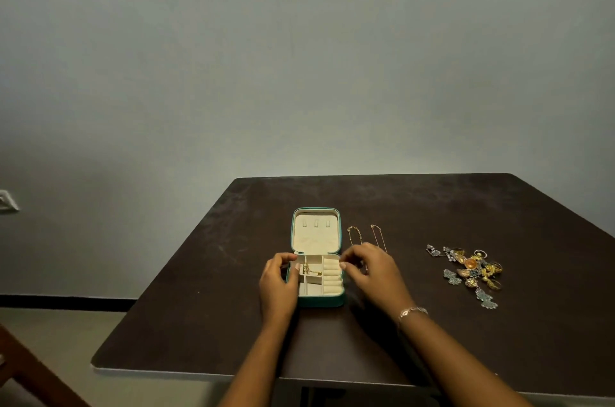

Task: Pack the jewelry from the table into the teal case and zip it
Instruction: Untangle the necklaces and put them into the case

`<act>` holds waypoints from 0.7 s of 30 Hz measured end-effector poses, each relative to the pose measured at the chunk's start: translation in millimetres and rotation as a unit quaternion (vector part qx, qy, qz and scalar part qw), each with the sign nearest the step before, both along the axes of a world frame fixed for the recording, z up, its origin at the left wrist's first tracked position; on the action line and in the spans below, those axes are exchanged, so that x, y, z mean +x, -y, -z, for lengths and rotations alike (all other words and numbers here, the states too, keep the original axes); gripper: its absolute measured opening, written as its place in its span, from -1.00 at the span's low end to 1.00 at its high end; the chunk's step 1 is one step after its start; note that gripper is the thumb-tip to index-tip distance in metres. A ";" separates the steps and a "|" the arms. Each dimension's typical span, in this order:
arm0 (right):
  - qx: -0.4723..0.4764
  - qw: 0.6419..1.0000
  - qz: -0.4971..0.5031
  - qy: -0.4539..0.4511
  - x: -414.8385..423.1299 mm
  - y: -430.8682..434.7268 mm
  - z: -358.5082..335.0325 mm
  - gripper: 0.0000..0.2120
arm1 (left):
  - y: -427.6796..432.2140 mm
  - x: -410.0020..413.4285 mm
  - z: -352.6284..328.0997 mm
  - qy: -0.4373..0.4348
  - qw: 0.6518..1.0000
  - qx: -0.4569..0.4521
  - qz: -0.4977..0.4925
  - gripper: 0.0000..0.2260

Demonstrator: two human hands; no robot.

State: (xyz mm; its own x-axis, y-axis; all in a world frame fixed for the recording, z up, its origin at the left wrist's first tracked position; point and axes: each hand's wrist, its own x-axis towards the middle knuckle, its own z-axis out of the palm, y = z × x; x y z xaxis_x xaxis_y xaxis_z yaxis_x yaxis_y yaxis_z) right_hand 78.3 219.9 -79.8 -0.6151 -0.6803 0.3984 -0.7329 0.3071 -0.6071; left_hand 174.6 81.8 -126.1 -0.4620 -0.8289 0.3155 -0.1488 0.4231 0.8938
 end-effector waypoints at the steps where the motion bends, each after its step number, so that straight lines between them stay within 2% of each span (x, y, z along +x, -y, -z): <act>1: 0.016 1.000 -0.001 0.001 -1.0 12.1 -2.7 -0.90 | 0.6 0.0 0.5 -0.002 1.000 -0.003 0.001 -0.86; 4: 0.076 0.997 0.007 -0.017 -2.9 41.9 -7.4 -0.82 | 1.1 -0.6 -1.2 0.002 1.000 -0.010 0.005 -0.86; 9: 0.197 0.975 0.009 -0.104 3.1 67.1 -3.4 -0.77 | 1.6 -0.3 0.4 0.010 1.000 -0.022 0.009 -0.85; 21: 0.223 0.970 0.038 -0.091 1.3 81.0 4.0 -0.77 | 3.8 0.3 3.1 0.008 1.000 -0.022 0.007 -0.80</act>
